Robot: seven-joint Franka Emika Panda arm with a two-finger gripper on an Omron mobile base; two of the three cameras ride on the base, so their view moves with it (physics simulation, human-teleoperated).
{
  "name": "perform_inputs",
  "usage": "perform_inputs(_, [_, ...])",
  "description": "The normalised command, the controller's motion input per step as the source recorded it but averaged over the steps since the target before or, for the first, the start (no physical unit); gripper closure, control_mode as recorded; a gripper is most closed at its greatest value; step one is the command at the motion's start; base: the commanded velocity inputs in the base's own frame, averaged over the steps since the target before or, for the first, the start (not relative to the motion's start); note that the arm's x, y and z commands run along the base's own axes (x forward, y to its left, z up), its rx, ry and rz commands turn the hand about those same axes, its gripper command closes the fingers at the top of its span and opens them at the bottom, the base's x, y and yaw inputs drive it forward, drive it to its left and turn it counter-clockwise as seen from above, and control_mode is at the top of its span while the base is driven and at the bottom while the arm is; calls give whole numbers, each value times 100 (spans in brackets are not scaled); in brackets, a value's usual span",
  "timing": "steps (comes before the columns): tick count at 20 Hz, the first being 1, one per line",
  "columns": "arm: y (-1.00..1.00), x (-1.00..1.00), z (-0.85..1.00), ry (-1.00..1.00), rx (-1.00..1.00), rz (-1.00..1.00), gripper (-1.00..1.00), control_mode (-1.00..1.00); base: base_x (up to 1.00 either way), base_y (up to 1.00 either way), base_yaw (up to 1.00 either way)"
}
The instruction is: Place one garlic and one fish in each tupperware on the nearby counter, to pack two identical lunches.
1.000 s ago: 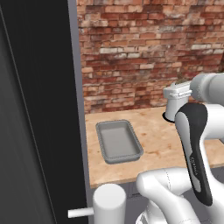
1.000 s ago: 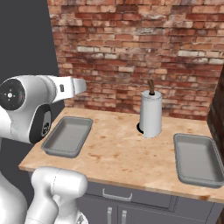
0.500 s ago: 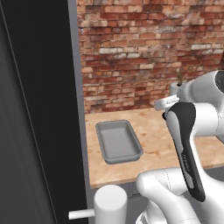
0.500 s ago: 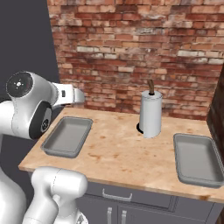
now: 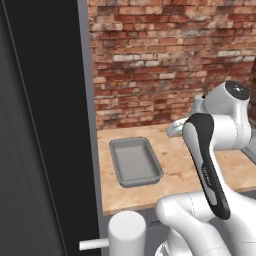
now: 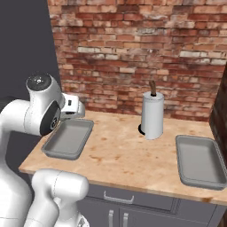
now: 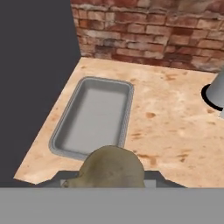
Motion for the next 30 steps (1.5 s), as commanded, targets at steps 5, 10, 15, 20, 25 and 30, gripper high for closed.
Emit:
perform_inputs(5, [33,37,-56,5,8,6,100,-100,0,0,0])
perform_inputs(10, [43,37,-48,3,0,2,100,-100,0,0,0])
perform_inputs(15, [8,59,-37,7,0,1,100,-100,0,0,0])
perform_inputs(20, [2,63,-36,8,0,3,100,-100,0,0,0])
perform_inputs(25, [25,42,-43,8,0,2,100,-100,0,0,0])
perform_inputs(30, [24,38,-37,6,0,0,100,-100,0,0,0])
